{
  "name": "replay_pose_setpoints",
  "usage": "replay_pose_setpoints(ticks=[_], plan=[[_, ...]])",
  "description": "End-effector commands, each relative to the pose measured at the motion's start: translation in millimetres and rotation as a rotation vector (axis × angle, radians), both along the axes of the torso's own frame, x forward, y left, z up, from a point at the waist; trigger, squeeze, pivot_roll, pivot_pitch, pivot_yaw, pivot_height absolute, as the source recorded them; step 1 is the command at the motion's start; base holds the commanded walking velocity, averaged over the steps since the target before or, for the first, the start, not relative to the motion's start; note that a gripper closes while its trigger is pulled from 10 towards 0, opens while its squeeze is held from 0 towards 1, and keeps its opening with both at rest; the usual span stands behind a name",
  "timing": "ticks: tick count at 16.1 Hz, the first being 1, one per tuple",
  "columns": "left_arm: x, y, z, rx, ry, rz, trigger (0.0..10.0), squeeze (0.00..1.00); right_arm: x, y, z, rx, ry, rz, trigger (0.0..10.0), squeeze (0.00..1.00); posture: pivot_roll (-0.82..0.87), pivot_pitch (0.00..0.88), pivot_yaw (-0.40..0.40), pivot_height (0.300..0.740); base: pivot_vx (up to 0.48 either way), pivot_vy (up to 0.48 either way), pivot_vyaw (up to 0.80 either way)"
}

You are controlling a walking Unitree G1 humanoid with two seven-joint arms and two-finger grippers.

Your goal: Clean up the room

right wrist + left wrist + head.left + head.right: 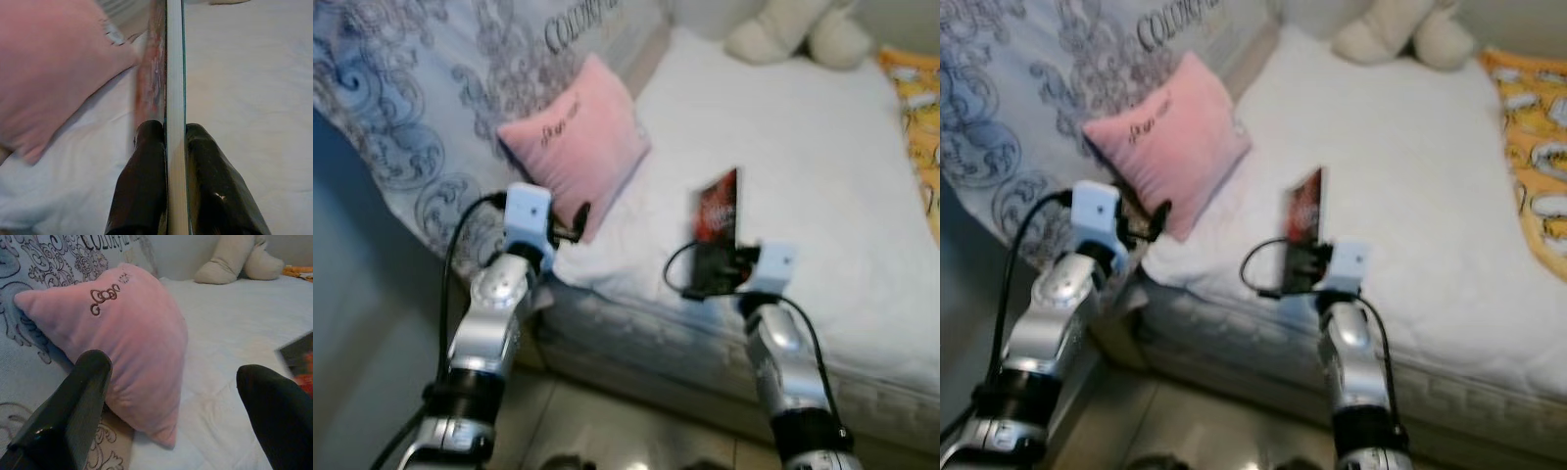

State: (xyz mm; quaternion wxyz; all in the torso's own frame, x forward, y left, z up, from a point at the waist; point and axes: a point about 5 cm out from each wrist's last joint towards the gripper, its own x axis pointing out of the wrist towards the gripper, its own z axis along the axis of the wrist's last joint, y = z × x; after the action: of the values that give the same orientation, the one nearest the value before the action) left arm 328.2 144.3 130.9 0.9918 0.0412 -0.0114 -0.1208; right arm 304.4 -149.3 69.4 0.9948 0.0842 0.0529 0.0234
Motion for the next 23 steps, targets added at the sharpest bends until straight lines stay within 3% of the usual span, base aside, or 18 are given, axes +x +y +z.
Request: replay_pose_setpoints(ticks=[1,7,10,15,18,20,21,22,23], plan=[[1.4,-6.4,-0.6,0.002,0.001,-0.002,10.0,0.00,4.4,-6.1,7.9,-0.025,-0.039,-0.010,0.0,0.00,0.04,0.000,0.016,0.740,0.000,0.000,0.00],[2.0,-9.7,8.1,-0.068,-0.056,-0.024,10.0,0.00,6.7,-6.9,14.8,-0.004,-0.095,-0.038,0.0,0.00,0.03,0.000,0.021,0.740,0.000,0.139,0.00],[1.9,-16.0,9.8,-0.043,-0.066,-0.078,10.0,0.00,6.8,-7.6,15.2,0.014,-0.101,-0.057,0.0,0.00,0.03,0.000,0.030,0.740,0.330,0.349,-0.20],[1.0,-14.9,5.3,-0.044,-0.052,-0.080,10.0,0.00,5.4,-14.1,14.2,-0.012,-0.104,-0.084,0.0,0.00,0.03,0.000,0.023,0.740,0.357,0.320,-0.42],[-15.4,-32.7,-9.3,-0.036,0.004,-0.152,10.0,0.00,-18.2,-25.2,2.6,-0.053,-0.092,-0.129,0.0,0.00,0.03,0.000,0.016,0.740,0.126,0.099,-0.53],[-30.1,-21.3,-9.0,-0.102,-0.013,-0.113,10.0,0.00,-36.6,-30.2,1.8,-0.085,-0.108,-0.176,0.0,0.00,0.03,0.000,0.007,0.740,0.000,0.000,0.00],[-39.6,-10.7,-11.3,-0.079,-0.034,-0.086,10.0,0.00,-48.7,-31.0,1.3,-0.120,-0.115,-0.177,0.0,0.00,0.03,0.000,0.002,0.740,0.000,0.000,0.00],[-60.0,-0.2,-19.9,-0.070,-0.025,-0.100,10.0,0.00,-71.8,-32.4,-0.6,-0.188,-0.114,-0.168,0.0,0.00,0.03,0.000,-0.014,0.740,0.000,0.000,0.00],[-70.2,0.5,-22.5,-0.067,-0.026,-0.129,10.0,0.00,-81.5,-33.5,-0.7,-0.213,-0.114,-0.162,0.0,0.00,0.03,0.000,-0.016,0.740,0.000,0.000,0.00]])
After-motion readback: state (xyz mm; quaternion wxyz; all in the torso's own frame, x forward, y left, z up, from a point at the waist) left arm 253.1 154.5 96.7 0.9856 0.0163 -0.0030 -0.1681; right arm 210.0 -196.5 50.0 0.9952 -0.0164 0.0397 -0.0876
